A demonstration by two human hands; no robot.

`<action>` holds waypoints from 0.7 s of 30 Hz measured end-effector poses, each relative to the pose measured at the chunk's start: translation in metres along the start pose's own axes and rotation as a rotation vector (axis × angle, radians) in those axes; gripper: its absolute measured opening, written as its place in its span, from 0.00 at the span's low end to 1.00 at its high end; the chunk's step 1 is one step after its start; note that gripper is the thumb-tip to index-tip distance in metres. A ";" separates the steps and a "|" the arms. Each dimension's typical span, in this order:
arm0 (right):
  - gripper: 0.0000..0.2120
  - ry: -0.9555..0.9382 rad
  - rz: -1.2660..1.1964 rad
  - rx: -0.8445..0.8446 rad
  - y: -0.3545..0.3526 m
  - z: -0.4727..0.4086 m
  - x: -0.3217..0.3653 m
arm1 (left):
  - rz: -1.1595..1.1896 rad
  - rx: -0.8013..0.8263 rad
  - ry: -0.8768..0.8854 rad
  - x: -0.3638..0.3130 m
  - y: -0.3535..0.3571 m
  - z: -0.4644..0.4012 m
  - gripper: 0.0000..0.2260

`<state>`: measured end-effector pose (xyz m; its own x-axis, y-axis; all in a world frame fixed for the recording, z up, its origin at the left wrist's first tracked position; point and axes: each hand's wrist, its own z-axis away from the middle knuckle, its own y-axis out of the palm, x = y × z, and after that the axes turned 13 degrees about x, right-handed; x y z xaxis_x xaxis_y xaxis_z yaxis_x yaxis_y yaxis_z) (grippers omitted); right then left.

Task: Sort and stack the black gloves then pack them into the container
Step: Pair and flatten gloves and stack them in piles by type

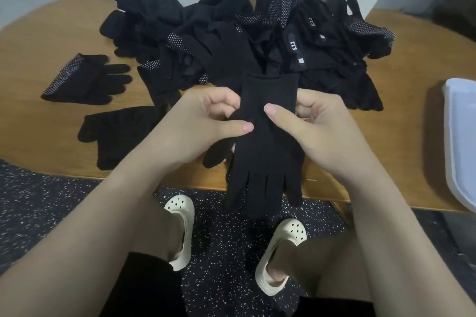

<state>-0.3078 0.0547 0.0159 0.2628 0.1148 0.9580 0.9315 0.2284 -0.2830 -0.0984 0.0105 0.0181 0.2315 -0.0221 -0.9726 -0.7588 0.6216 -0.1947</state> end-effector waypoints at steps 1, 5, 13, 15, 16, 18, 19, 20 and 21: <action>0.06 -0.007 0.020 -0.014 0.001 -0.002 0.000 | -0.005 -0.007 0.016 -0.001 0.001 0.000 0.05; 0.06 0.000 0.032 -0.066 0.002 -0.008 -0.002 | 0.044 -0.086 0.021 0.002 0.003 -0.002 0.07; 0.06 0.009 0.093 -0.110 0.001 -0.018 -0.012 | 0.073 -0.194 -0.014 0.010 -0.004 -0.003 0.09; 0.06 0.010 0.085 -0.108 0.000 -0.018 -0.012 | 0.066 -0.194 -0.026 0.011 -0.005 -0.002 0.10; 0.06 0.010 0.076 -0.112 -0.001 -0.019 -0.011 | 0.061 -0.185 -0.039 0.011 -0.006 -0.002 0.10; 0.06 0.010 0.059 -0.125 -0.002 -0.019 -0.011 | 0.047 -0.151 -0.075 0.012 -0.008 -0.001 0.11; 0.06 0.013 0.063 -0.131 -0.003 -0.020 -0.012 | 0.032 -0.136 -0.090 0.013 -0.009 -0.001 0.11; 0.06 0.016 0.078 -0.135 -0.004 -0.020 -0.014 | 0.016 -0.129 -0.098 0.013 -0.010 0.000 0.11; 0.06 0.016 0.105 -0.138 -0.004 -0.021 -0.015 | -0.001 -0.131 -0.102 0.014 -0.010 0.000 0.11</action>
<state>-0.3106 0.0313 0.0036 0.3631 0.1150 0.9246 0.9243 0.0807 -0.3730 -0.0875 0.0040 0.0063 0.2876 0.0611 -0.9558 -0.8299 0.5140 -0.2168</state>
